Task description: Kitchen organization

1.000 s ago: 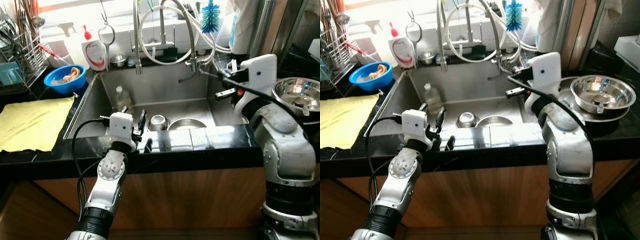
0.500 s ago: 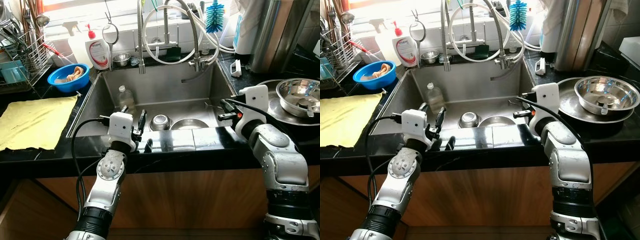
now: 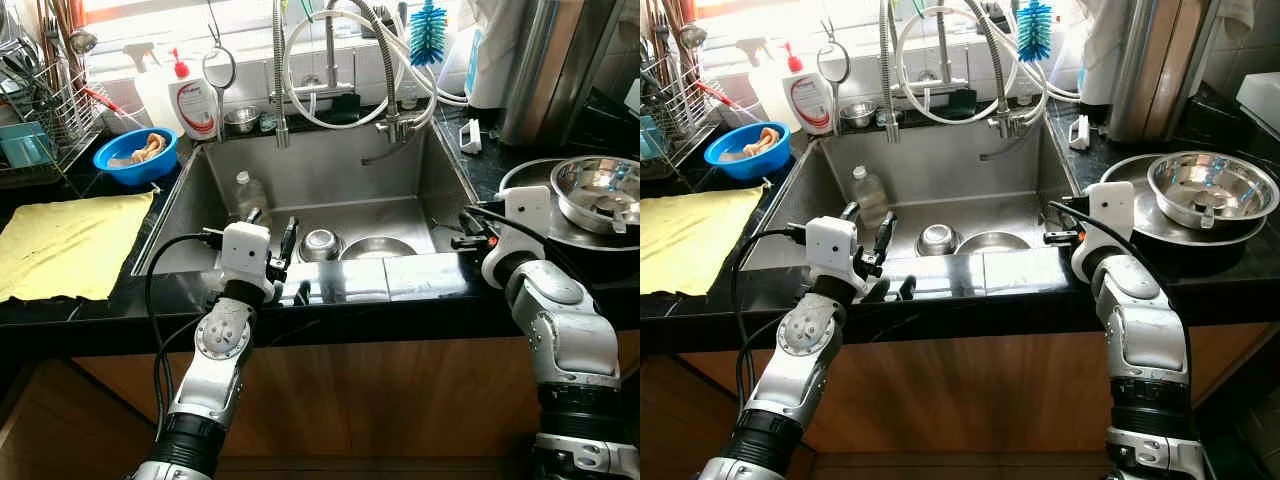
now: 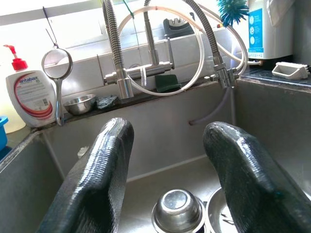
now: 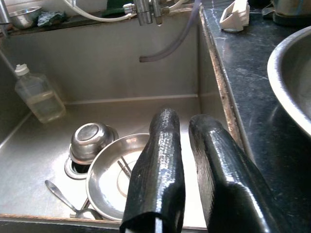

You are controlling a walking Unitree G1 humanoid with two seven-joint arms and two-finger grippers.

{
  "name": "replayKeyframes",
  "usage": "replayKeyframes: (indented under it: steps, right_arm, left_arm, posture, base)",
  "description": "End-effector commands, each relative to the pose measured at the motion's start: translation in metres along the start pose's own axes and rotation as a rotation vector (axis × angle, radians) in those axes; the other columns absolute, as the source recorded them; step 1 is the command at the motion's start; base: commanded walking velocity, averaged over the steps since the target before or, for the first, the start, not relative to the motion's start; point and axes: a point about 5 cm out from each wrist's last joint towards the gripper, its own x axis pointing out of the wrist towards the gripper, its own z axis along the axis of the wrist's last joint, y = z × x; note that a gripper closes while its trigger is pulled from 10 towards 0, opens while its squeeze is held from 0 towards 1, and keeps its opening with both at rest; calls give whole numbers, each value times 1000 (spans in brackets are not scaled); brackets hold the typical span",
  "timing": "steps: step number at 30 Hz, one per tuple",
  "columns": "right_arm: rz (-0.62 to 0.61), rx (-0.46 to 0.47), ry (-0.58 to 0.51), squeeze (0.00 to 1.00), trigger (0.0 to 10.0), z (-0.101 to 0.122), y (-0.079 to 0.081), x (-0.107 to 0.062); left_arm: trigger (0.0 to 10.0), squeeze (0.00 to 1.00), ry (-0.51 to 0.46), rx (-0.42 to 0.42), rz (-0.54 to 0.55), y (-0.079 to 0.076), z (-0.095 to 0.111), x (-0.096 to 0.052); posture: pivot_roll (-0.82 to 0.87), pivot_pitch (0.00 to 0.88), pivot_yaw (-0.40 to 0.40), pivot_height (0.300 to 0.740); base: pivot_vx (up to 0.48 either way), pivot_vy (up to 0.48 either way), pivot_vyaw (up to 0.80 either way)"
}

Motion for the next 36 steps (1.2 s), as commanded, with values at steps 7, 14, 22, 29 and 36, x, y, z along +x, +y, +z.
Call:
replayKeyframes:
  steps: [7,14,22,29,36]
  right_arm:
    - [1,-45,-43,1000,10000,12,6,-1]
    - [-103,-365,-173,0,10000,41,6,-13]
    - [-273,-833,-199,0,10000,69,-8,-45]
    - [-269,-947,-55,1000,10000,61,-24,-65]
    - [-329,-995,25,0,10000,59,-37,-74]
  left_arm:
    - [10000,0,9,18,2,4,0,-2]
    - [10000,0,13,21,7,6,0,-2]
    - [10000,0,32,22,-4,5,-4,-1]
    - [10000,0,39,18,-11,3,-6,0]
    - [10000,0,40,17,-12,4,-5,2]
  posture:
    - [-246,0,129,740]
    - [-249,0,134,740]
    - [-272,0,142,740]
    - [-295,0,149,740]
    - [-296,0,150,740]
  base:
    - [0,0,0]
    - [0,0,0]
    - [0,0,0]
    - [0,0,0]
    - [0,0,0]
